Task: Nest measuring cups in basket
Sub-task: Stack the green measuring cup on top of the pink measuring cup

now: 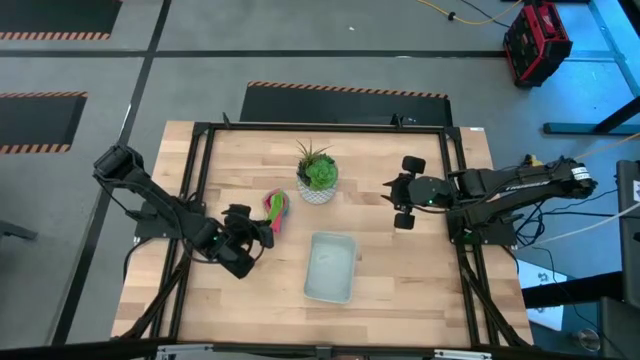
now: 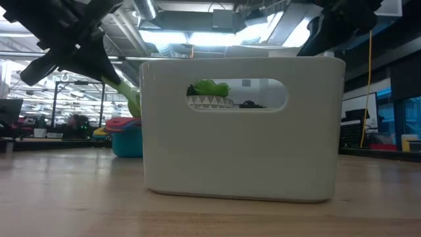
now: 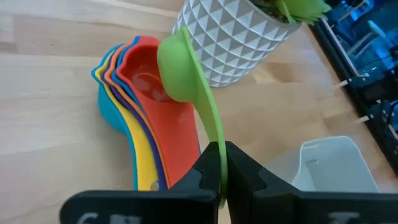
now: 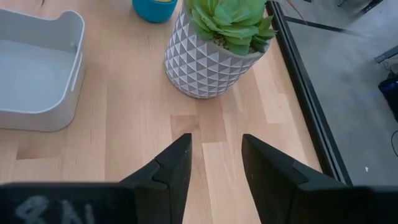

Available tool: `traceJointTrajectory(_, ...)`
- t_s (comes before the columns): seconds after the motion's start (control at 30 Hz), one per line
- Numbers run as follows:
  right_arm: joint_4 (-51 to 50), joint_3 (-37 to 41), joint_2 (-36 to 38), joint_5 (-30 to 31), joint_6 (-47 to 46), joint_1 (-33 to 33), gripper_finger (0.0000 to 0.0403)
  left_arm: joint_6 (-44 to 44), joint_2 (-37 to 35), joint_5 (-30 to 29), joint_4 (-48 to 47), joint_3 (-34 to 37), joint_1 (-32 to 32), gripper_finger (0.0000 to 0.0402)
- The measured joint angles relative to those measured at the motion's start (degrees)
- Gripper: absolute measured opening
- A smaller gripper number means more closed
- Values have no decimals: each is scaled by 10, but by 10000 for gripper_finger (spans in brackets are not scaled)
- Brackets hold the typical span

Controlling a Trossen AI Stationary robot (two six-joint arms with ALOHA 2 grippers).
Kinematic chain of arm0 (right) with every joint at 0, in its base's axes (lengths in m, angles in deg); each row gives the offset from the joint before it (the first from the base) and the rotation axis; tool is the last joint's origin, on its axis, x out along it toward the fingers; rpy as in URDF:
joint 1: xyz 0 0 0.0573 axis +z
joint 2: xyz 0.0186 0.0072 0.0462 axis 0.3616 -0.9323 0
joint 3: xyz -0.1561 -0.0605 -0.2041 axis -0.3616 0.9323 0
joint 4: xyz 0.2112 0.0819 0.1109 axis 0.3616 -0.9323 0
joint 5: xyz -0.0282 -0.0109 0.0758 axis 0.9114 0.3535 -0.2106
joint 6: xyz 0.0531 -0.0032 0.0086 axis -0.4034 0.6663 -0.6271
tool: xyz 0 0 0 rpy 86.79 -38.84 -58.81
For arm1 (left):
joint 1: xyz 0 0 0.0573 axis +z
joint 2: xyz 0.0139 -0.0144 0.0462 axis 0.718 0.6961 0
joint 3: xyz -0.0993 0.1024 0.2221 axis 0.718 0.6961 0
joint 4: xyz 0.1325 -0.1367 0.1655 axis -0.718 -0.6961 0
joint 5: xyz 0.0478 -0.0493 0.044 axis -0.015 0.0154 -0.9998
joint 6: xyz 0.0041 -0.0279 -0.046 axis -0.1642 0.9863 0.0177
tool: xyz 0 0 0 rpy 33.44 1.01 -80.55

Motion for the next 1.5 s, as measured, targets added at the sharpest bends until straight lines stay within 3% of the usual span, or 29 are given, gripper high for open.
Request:
traceJointTrajectory(0.4, 1, 0, 0, 0, 0, 0, 145, 8, 0, 53, 0, 0, 31, 8)
traceJointTrajectory(1.17, 1, 0, 0, 0, -1, 0, 145, 22, 0, 72, 0, 0, 57, 13)
traceJointTrajectory(1.5, 1, 0, 0, 0, -2, 0, 145, 17, 0, 90, -1, 0, 74, 90)
